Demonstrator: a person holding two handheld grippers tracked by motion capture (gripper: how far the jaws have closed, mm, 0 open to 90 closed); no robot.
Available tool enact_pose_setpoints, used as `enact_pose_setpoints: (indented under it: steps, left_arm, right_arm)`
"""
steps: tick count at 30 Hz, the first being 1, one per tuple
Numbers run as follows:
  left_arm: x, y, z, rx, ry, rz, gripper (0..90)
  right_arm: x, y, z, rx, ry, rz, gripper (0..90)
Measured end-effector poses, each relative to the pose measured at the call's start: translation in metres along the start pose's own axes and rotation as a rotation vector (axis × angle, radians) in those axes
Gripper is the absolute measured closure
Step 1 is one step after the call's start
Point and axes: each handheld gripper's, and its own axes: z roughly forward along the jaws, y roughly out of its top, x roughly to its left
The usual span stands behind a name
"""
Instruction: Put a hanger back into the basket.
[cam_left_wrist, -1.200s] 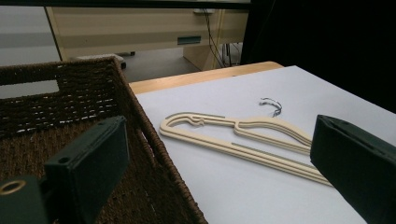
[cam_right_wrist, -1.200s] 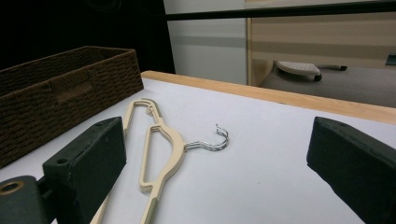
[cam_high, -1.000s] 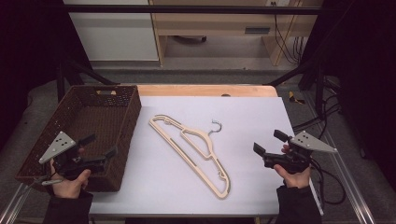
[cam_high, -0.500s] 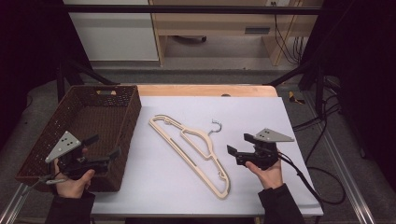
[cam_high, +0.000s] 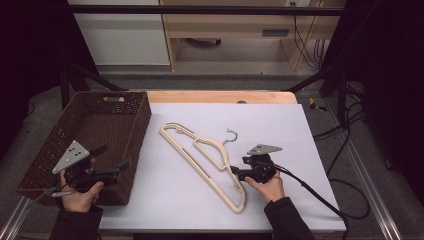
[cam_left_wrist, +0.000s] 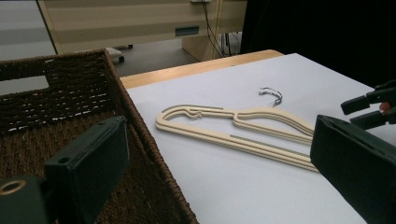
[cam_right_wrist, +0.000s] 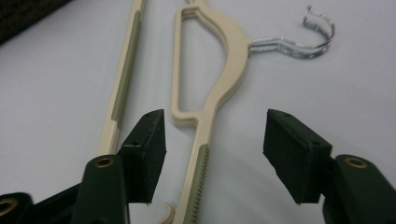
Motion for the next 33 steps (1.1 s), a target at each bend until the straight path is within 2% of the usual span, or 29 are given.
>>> enact_pose_setpoints:
  steps: [1,5,6,7,10,11,14,18,19,22,23,25,33]
  left_arm:
    - [0.000,0.000,0.000,0.000,0.000,0.000,4.3]
    - [0.000,0.000,0.001,0.001,0.000,-0.001,4.3]
    - [0.000,-0.001,0.001,0.003,0.000,-0.002,4.3]
    - [0.000,-0.001,0.002,0.005,0.001,-0.003,4.4]
    - [-0.001,-0.001,0.002,0.006,0.001,-0.002,4.4]
    - [-0.001,-0.001,0.003,0.007,-0.001,-0.001,4.4]
    - [-0.002,-0.001,0.003,0.012,-0.003,0.007,4.5]
    - [-0.002,-0.002,0.004,0.015,-0.002,0.003,4.5]
    - [-0.002,-0.002,0.004,0.015,-0.001,0.002,4.6]
    - [-0.002,-0.002,0.004,0.015,-0.001,0.003,4.6]
    - [-0.002,-0.002,0.004,0.013,-0.001,0.003,4.7]
    - [-0.003,-0.002,0.004,0.013,-0.001,0.003,4.7]
    - [-0.002,-0.002,0.004,0.015,0.001,0.002,4.8]
  right_arm:
    - [0.000,-0.002,0.004,0.016,0.002,-0.010,41.9]
    - [0.001,-0.005,0.012,0.061,0.003,0.010,47.0]
    - [0.000,-0.007,0.015,0.069,0.012,-0.010,48.4]
    - [0.001,-0.009,0.020,0.096,0.015,0.006,51.8]
    - [0.000,-0.011,0.024,0.118,0.014,0.005,56.4]
    - [0.001,-0.011,0.026,0.128,0.011,0.030,58.4]
    - [0.001,-0.012,0.028,0.145,0.025,0.042,63.3]
    - [0.000,-0.013,0.031,0.151,0.039,0.057,68.7]
    - [0.000,-0.013,0.031,0.148,0.056,0.065,72.9]
    - [0.000,-0.013,0.031,0.149,0.052,0.069,75.1]
    - [-0.001,-0.012,0.030,0.159,0.046,0.094,75.7]
    - [0.000,-0.012,0.030,0.158,0.045,0.112,76.1]
    - [-0.001,-0.009,0.023,0.134,0.029,0.112,77.4]
